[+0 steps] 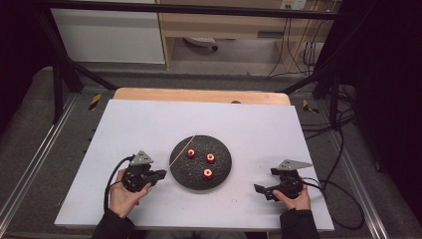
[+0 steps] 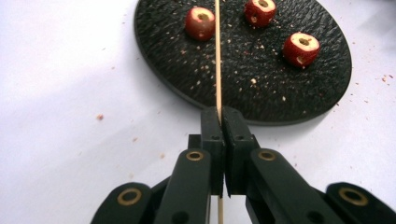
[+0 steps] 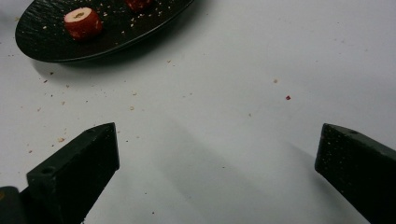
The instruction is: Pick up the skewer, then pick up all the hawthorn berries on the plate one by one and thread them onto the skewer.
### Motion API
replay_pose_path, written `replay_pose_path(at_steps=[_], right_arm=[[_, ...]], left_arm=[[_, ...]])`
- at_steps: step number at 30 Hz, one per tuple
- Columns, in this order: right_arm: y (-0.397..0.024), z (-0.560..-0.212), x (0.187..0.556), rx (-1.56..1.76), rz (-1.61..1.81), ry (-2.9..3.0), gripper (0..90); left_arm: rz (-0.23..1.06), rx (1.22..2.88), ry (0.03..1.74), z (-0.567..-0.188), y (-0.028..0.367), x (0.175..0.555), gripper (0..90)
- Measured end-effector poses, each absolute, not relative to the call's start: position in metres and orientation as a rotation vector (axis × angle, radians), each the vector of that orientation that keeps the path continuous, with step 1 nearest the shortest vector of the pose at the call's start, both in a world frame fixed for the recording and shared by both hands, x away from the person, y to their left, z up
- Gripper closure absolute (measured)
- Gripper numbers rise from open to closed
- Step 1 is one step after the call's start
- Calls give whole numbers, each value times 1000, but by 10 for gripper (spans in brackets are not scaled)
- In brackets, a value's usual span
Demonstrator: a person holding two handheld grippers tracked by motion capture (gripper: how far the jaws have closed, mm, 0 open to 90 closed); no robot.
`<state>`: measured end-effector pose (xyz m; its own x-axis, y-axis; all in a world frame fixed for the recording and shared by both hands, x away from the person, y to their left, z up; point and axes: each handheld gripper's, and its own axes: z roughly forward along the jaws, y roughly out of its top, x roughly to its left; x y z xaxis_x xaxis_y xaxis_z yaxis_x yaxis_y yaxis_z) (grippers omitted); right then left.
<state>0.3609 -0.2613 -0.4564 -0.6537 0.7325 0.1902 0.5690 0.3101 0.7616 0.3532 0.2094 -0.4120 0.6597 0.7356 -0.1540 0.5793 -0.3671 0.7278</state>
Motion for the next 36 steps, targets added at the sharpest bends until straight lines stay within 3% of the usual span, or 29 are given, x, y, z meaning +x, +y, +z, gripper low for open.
replay_pose_path(at_steps=[13, 36], right_arm=[[-241, -446, 365, 1182, 1184, 2404, 6], [-188, -412, 384, 1146, 1121, 2494, 16]], left_arm=[[292, 2030, 946, -427, 240, 332, 878], [305, 2012, 930, -436, 247, 325, 878]])
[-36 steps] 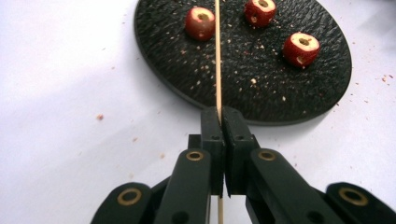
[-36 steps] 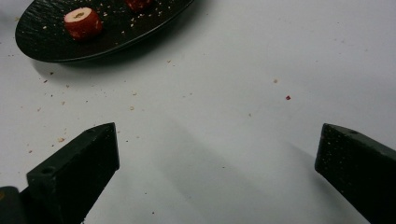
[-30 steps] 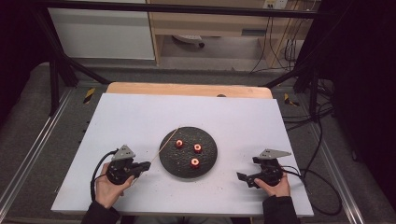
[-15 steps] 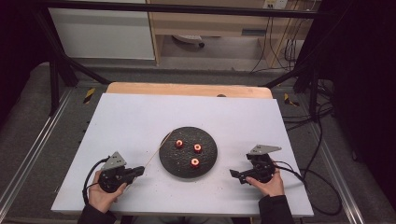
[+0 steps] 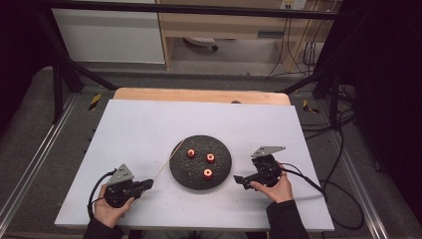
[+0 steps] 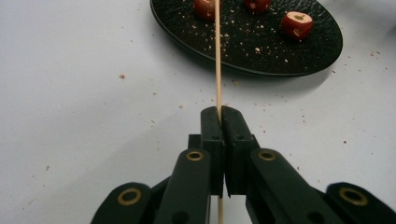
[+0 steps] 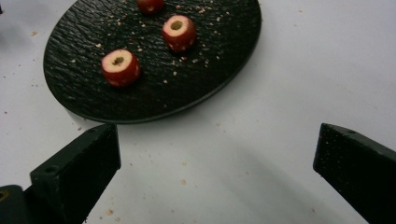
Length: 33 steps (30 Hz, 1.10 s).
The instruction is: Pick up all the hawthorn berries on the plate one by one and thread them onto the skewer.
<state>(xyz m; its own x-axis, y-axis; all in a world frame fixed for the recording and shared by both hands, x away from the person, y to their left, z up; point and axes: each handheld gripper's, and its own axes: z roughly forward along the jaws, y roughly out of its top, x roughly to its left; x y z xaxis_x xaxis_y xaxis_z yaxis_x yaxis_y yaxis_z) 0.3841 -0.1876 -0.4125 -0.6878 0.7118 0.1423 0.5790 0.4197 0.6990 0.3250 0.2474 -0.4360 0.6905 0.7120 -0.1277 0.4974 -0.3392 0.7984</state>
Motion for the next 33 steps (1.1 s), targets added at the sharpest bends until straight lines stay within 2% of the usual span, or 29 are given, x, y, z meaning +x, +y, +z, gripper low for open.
replay_pose_path(at_steps=[12, 21, 22, 32, 33], right_arm=[[-135, -389, 398, 1018, 944, 2612, 32], [-95, -388, 411, 926, 803, 2752, 150], [-88, -388, 413, 904, 772, 2780, 187], [-69, -393, 426, 870, 702, 2901, 328], [-66, -396, 428, 870, 682, 2928, 363]], left_arm=[[325, 2011, 926, -435, 249, 325, 878], [324, 2016, 923, -436, 248, 325, 878], [325, 2016, 922, -436, 249, 325, 878], [326, 2025, 915, -437, 248, 325, 878], [326, 2025, 914, -437, 248, 325, 878]])
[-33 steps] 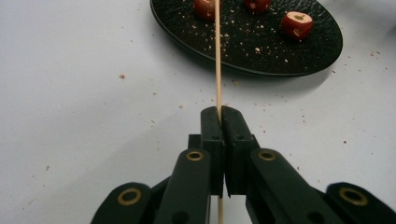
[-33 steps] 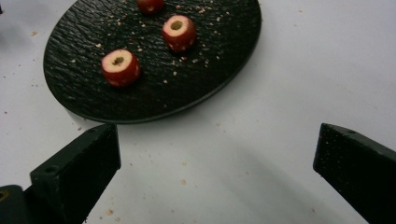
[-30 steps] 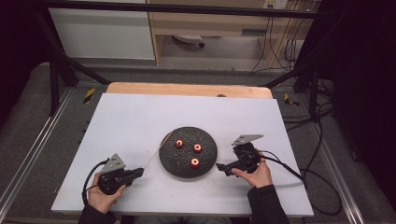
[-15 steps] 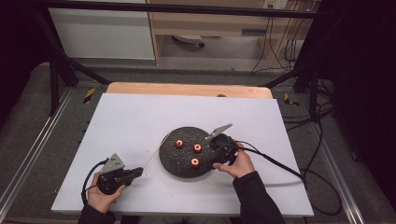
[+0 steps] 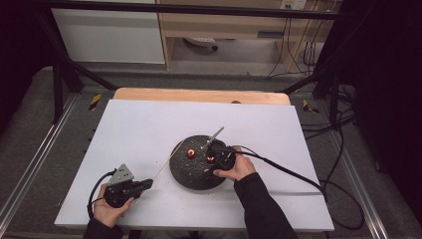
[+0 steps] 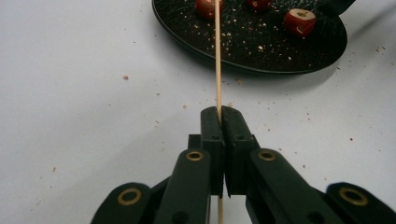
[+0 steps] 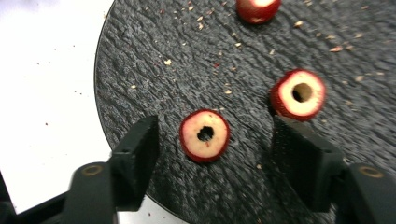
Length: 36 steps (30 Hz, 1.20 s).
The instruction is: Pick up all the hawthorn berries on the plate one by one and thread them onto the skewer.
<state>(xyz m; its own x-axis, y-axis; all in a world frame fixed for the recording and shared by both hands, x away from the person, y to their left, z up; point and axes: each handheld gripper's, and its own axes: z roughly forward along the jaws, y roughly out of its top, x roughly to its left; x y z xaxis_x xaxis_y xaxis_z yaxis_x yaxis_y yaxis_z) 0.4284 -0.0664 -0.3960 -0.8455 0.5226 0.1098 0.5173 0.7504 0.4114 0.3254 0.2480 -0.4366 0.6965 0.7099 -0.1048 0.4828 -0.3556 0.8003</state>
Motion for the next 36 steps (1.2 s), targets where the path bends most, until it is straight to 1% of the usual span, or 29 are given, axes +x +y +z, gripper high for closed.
replay_pose_path(at_steps=[2, 4, 5, 8, 9, 10, 16, 20, 29, 36], right_arm=[[-65, -397, 429, 870, 676, 2939, 378], [-62, -400, 433, 888, 667, 2965, 415], [-62, -400, 433, 888, 667, 2965, 415], [-61, -403, 437, 903, 646, 2993, 468], [-61, -403, 437, 903, 646, 2993, 468], [-61, -404, 438, 913, 638, 3003, 493], [-60, -406, 440, 925, 628, 3027, 531], [-60, -408, 442, 943, 610, 3043, 584], [-61, -405, 442, 985, 621, 3027, 601], [-70, -385, 437, 1052, 783, 2919, 603]], left_arm=[[326, 2024, 913, -437, 248, 325, 878], [325, 2023, 914, -436, 248, 325, 878], [323, 2022, 915, -436, 248, 325, 878], [319, 2022, 914, -436, 248, 326, 878], [319, 2023, 914, -436, 248, 325, 878], [318, 2023, 914, -436, 248, 326, 878], [319, 2023, 913, -436, 248, 325, 878], [316, 2024, 913, -436, 248, 326, 878], [319, 2022, 911, -436, 248, 325, 878], [328, 2021, 909, -436, 247, 325, 878]])
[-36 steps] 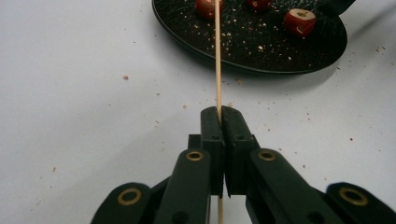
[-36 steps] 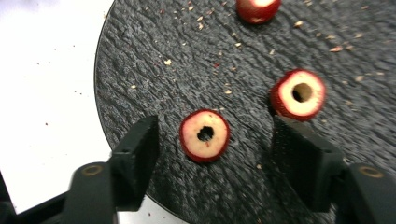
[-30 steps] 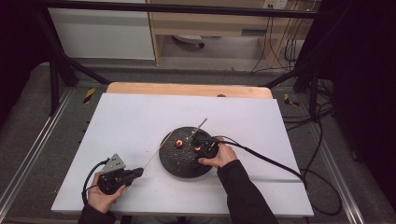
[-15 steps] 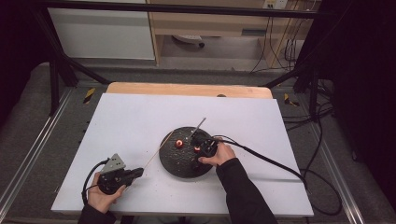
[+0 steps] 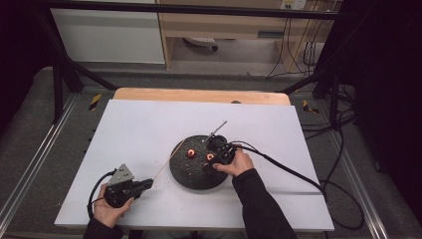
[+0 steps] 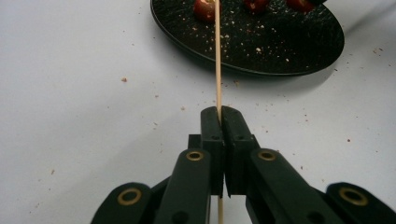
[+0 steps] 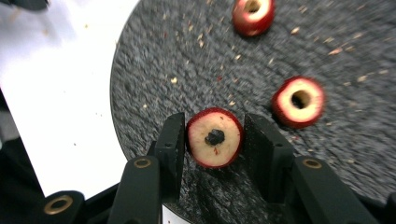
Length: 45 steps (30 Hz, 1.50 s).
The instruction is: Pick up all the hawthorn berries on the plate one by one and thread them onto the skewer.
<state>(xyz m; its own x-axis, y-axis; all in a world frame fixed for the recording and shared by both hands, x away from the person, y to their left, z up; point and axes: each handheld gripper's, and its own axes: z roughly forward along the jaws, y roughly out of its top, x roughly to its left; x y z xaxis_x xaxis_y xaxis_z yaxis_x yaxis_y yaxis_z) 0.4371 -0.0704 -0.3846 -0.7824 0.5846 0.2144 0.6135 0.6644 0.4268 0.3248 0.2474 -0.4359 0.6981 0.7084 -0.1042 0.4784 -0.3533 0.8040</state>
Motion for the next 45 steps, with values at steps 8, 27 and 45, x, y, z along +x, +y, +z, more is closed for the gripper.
replay_pose_path(at_steps=[8, 27, 45], right_arm=[[-81, -370, 429, -1124, -951, -2794, 605], [-110, -387, 406, -1365, -1648, -2393, 607], [-102, -413, 398, -1521, -2084, -2034, 608]], left_arm=[[337, 2015, 913, -436, 247, 324, 878], [349, 2006, 910, -436, 244, 322, 878], [356, 1989, 913, -436, 242, 321, 878]])
